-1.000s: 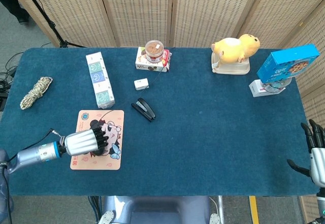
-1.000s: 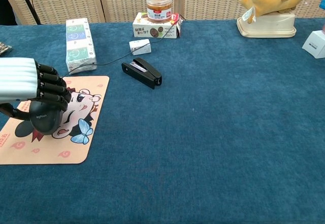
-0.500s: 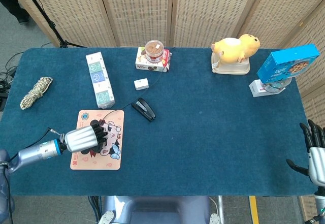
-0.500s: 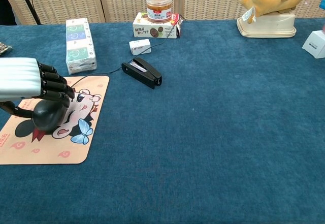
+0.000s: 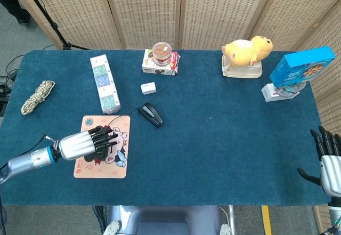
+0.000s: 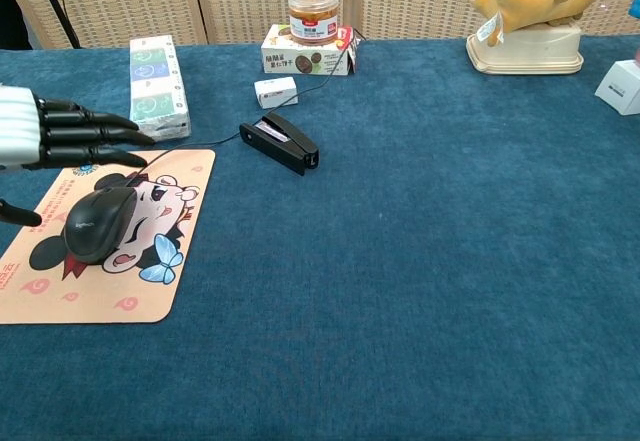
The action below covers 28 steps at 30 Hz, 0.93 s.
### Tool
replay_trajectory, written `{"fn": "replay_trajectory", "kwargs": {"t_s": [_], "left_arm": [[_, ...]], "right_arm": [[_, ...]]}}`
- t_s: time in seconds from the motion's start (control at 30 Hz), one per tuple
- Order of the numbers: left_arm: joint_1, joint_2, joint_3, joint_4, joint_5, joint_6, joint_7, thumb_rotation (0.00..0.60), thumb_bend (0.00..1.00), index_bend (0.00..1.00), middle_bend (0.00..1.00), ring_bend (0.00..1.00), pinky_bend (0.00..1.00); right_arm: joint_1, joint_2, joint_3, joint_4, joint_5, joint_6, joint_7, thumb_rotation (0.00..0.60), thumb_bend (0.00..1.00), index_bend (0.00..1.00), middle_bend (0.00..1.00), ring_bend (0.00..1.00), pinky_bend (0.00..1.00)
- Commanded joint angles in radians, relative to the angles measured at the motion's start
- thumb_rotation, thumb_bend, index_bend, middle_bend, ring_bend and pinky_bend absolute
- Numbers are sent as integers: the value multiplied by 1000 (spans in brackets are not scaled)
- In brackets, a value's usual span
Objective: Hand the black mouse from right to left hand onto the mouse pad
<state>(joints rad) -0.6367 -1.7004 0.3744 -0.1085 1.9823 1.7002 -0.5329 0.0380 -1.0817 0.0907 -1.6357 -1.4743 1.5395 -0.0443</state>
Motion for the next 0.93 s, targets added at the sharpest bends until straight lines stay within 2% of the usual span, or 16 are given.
{"fn": "replay_trajectory", "kwargs": {"t_s": [0.03, 0.17, 0.23, 0.3, 0.33, 0.43, 0.47, 0.57, 0.67, 0.77, 0.93], "left_arm": [[48, 34, -73, -56, -77, 172, -121, 600, 87, 0, 0, 0, 239], [117, 59, -147, -103, -163, 222, -162, 600, 71, 0, 0, 0, 239], [161, 81, -177, -164, -209, 180, -181, 600, 65, 0, 0, 0, 222], [206, 127, -197, -282, -254, 120, -204, 600, 64, 0, 0, 0, 170], [223, 154, -203, -347, -271, 99, -197, 600, 64, 0, 0, 0, 129], [280, 261, -228, -637, -347, 23, -137, 600, 64, 0, 0, 4, 38], [304, 313, -233, -772, -392, -26, -100, 600, 64, 0, 0, 4, 23], [352, 418, -251, -1041, -473, -68, 18, 600, 65, 0, 0, 0, 0], [401, 490, -248, -1207, -554, -119, 109, 600, 65, 0, 0, 0, 0], [426, 533, -242, -1295, -596, -168, 156, 600, 65, 0, 0, 0, 0], [449, 557, -247, -1326, -601, -198, 186, 600, 64, 0, 0, 0, 0]], "right_arm": [[-2, 5, -11, -11, -19, 0, 8, 600, 0, 0, 0, 0, 0], [-3, 17, -26, -28, -48, -1, 24, 600, 0, 0, 0, 0, 0], [-3, 24, -32, -36, -61, -2, 32, 600, 0, 0, 0, 0, 0], [-2, 33, -38, -44, -74, -2, 45, 600, 0, 0, 0, 0, 0], [-2, 38, -40, -47, -81, -2, 50, 600, 0, 0, 0, 0, 0], [-4, 48, -49, -59, -101, 3, 64, 600, 0, 0, 0, 0, 0], [-5, 52, -52, -65, -109, 4, 67, 600, 0, 0, 0, 0, 0], [-7, 59, -61, -75, -136, 13, 70, 600, 0, 0, 0, 0, 0], [-11, 65, -69, -80, -160, 26, 71, 600, 0, 0, 0, 0, 0], [-13, 68, -75, -81, -178, 35, 76, 600, 0, 0, 0, 0, 0], [-18, 69, -80, -76, -197, 48, 72, 600, 0, 0, 0, 0, 0]]}}
